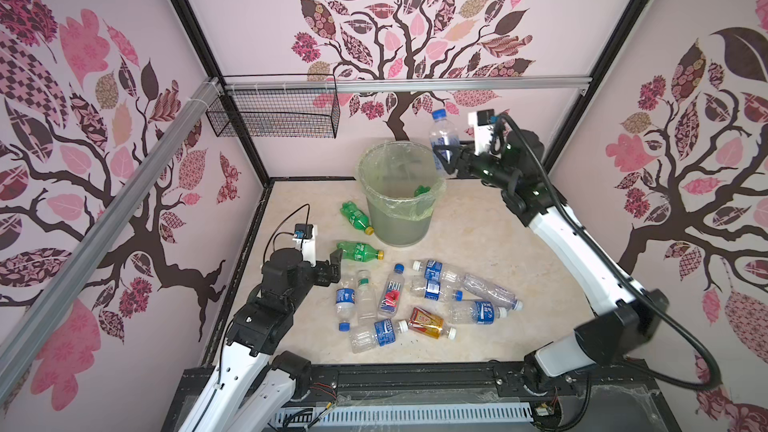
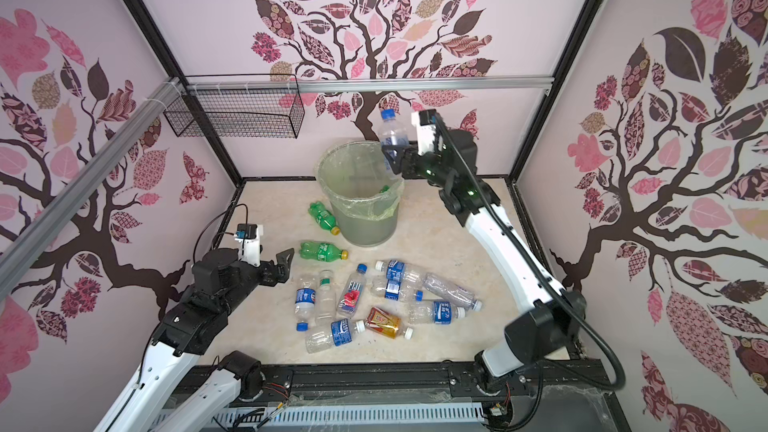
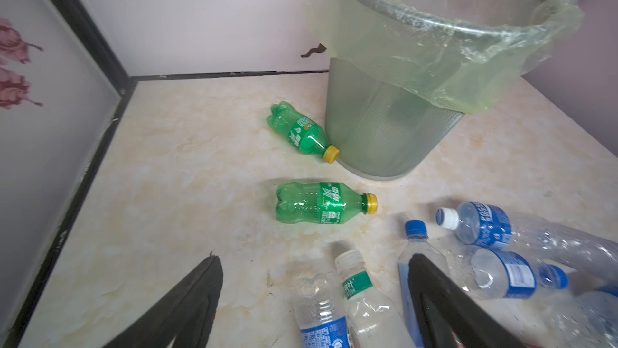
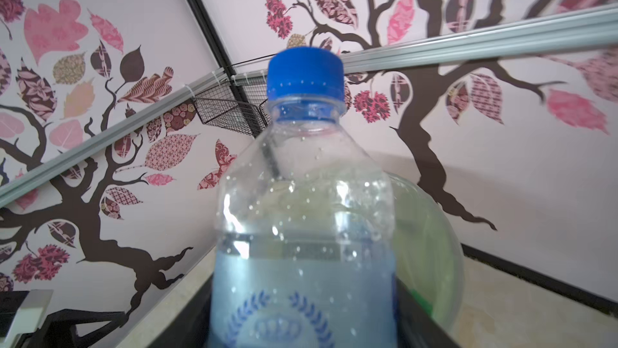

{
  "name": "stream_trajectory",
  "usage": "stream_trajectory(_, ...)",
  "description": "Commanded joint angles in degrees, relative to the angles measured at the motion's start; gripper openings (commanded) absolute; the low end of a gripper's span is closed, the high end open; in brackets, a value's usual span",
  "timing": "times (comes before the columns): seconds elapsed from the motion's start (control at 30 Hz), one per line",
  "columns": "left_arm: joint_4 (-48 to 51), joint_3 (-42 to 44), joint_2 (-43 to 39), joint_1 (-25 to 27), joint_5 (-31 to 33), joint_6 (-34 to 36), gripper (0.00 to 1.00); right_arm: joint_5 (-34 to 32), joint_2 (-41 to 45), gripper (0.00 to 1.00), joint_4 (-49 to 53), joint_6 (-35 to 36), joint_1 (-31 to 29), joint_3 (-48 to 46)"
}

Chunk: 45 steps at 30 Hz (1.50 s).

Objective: Throw the plastic bottles in the bin
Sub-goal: 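Carry the bottle over the bin and open the right gripper, then draw the right gripper back while the left gripper reaches to a green bottle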

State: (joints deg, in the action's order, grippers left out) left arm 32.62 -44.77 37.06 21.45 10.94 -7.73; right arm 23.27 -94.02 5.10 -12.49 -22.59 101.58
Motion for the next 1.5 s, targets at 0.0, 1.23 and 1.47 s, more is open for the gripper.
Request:
stream_trajectory(0.0,-0.80,-0.20,1.28,-0.36,6.22,0.97,0.91,-0.36,-9.13,0.81,11.61,2.55,-1.57,9.48)
stream_trajectory(1.23,1.80,-19.22,46.63,-1.11,-8.26,47.85,0.87,-14.02,50.40,0.88,6.21,-11.36,-0.38,-62.78)
stream_trajectory(1.47,-1.66,-20.23,52.19,-1.94,-10.70,50.35,0.87,-14.37,50.90,0.88,7.65,-10.79,2.43,-63.55)
